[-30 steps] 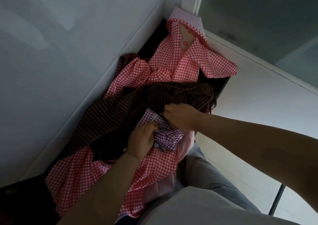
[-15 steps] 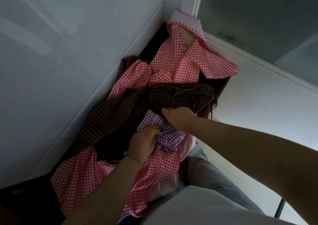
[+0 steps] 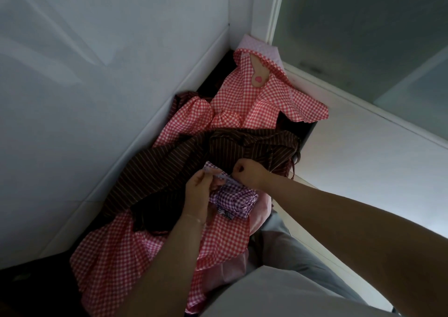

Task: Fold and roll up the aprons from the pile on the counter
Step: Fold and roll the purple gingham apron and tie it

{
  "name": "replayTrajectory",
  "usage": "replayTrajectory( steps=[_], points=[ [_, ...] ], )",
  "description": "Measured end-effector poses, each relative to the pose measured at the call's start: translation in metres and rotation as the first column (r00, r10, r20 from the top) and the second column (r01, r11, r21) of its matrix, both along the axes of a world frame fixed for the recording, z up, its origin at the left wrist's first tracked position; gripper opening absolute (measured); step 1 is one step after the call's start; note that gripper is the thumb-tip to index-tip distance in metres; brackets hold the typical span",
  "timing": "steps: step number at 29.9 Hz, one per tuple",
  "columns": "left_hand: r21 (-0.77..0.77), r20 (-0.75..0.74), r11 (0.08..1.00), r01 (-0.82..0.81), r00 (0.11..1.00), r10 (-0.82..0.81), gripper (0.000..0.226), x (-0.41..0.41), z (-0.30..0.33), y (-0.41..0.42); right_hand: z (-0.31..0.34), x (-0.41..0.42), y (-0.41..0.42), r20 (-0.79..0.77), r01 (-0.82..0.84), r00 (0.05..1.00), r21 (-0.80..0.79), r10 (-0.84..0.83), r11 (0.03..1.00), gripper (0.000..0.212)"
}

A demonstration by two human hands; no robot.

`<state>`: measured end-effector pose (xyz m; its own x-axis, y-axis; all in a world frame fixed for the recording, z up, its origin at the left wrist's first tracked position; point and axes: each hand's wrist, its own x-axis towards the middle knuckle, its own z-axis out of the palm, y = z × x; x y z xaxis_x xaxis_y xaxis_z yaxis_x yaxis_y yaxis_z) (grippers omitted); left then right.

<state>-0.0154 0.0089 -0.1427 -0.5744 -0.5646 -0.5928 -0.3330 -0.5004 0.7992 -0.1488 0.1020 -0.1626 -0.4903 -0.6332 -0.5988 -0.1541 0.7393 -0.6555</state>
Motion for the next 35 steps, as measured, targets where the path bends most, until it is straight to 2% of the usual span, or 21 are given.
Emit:
replayTrajectory(
  steps=[2, 4, 6, 8, 11, 14, 16, 18, 21, 23, 25, 28, 30, 33, 35],
  points=[
    [0.017, 0.096, 1.000, -0.001, 0.995, 0.000, 0.031, -0.004, 0.000, -0.004, 0.006, 0.003, 0.001, -0.074, -0.087, 0.994, -0.018, 0.086, 0.996, 0.006],
    [-0.015, 0.214, 1.000, 0.007, 0.977, -0.004, 0.033, -0.010, 0.000, -0.007, 0.013, 0.009, 0.001, -0.219, -0.209, 0.956, -0.035, 0.196, 0.977, 0.015],
    [-0.076, 0.289, 0.993, 0.089, 0.955, -0.063, 0.034, -0.016, -0.002, -0.009, 0.019, 0.016, 0.001, -0.316, -0.245, 0.927, -0.099, 0.203, 0.965, 0.015],
    [-0.113, 0.338, 0.984, 0.138, 0.937, -0.092, 0.026, -0.020, -0.002, -0.012, 0.021, 0.023, -0.001, -0.241, -0.125, 0.968, -0.204, 0.074, 0.971, 0.011],
    [-0.056, 0.375, 0.991, 0.118, 0.923, -0.089, 0.030, -0.018, 0.003, -0.016, 0.024, 0.033, -0.003, 0.068, 0.182, 0.983, -0.241, -0.171, 0.953, 0.009],
    [0.047, 0.432, 0.992, 0.120, 0.893, -0.129, 0.039, -0.020, 0.011, -0.014, 0.023, 0.041, -0.001, 0.097, 0.239, 0.970, -0.252, -0.221, 0.938, 0.008],
    [0.056, 0.479, 0.978, 0.203, 0.853, -0.205, 0.046, -0.021, 0.017, -0.012, 0.022, 0.044, 0.001, 0.075, 0.226, 0.974, -0.296, -0.214, 0.928, 0.003],
    [0.009, 0.460, 0.939, 0.344, 0.832, -0.310, 0.050, -0.018, 0.019, -0.014, 0.022, 0.045, 0.003, 0.017, 0.186, 0.981, -0.341, -0.192, 0.922, 0.007],
    [0.050, 0.304, 0.887, 0.460, 0.838, -0.452, 0.030, -0.006, 0.018, -0.022, 0.023, 0.043, 0.006, -0.045, 0.142, 0.984, -0.386, -0.172, 0.911, 0.010],
    [0.034, 0.241, 0.789, 0.614, 0.761, -0.602, 0.021, 0.000, 0.018, -0.027, 0.025, 0.040, 0.007, -0.058, 0.115, 0.987, -0.392, -0.150, 0.913, 0.010],
    [-0.074, 0.267, 0.697, 0.713, 0.688, -0.675, 0.013, -0.001, 0.018, -0.026, 0.028, 0.038, 0.009, -0.054, 0.107, 0.989, -0.366, -0.136, 0.924, 0.010],
    [-0.242, 0.316, 0.718, 0.653, 0.752, -0.578, 0.007, -0.005, 0.018, -0.022, 0.032, 0.036, 0.007, 0.058, 0.126, 0.992, -0.335, -0.113, 0.934, 0.016],
    [-0.261, 0.316, 0.738, 0.622, 0.778, -0.543, 0.005, -0.005, 0.017, -0.023, 0.033, 0.033, 0.006, 0.086, 0.052, 0.996, -0.289, -0.028, 0.956, 0.026],
    [-0.220, 0.266, 0.785, 0.579, 0.810, -0.523, 0.009, -0.001, 0.016, -0.022, 0.026, 0.023, 0.006, -0.123, -0.233, 0.969, -0.166, 0.214, 0.958, 0.030],
    [-0.148, 0.242, 0.859, 0.489, 0.860, -0.448, 0.014, 0.000, 0.017, -0.020, 0.022, 0.020, 0.007, -0.225, -0.337, 0.922, -0.059, 0.316, 0.940, 0.026]
  ],
)
